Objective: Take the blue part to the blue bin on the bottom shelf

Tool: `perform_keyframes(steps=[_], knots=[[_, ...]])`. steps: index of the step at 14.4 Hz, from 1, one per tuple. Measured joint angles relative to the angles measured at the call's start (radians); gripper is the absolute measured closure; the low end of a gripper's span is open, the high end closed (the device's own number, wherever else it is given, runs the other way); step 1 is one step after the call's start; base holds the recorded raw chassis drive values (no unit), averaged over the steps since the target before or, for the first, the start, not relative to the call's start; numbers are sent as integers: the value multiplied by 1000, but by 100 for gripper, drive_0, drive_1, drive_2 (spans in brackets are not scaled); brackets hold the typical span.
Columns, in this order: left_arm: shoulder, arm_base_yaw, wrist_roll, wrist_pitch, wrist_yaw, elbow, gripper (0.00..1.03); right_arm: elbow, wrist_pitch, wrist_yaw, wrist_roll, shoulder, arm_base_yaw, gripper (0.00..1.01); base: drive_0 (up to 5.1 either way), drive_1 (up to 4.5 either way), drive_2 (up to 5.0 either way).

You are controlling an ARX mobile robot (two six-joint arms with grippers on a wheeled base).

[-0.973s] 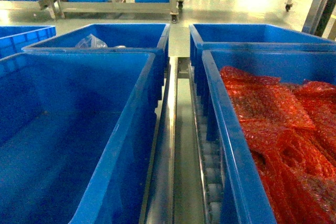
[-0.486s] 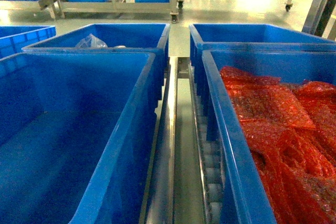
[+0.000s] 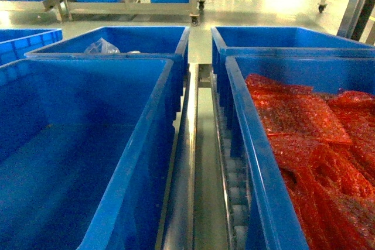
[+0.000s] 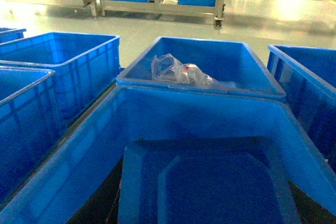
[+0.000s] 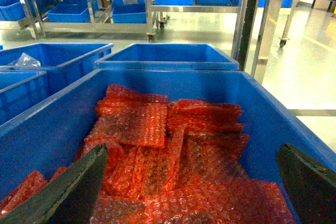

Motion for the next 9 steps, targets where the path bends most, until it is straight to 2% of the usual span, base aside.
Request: perform_keyframes(steps=[6, 7, 8, 9], knots=[[0, 0, -3, -8, -6, 0, 60, 0, 0, 0, 0, 0, 0, 3, 0, 0, 0], [20, -47, -26, -98, -132, 30, 60, 0, 0, 0, 0, 0, 0, 3, 0, 0, 0], [80, -80, -39, -71, -172, 48, 60, 0, 0, 0, 0, 0, 0, 3, 0, 0, 0], [164, -84, -57, -60, -160, 92, 60, 0, 0, 0, 0, 0, 0, 3, 0, 0, 0]])
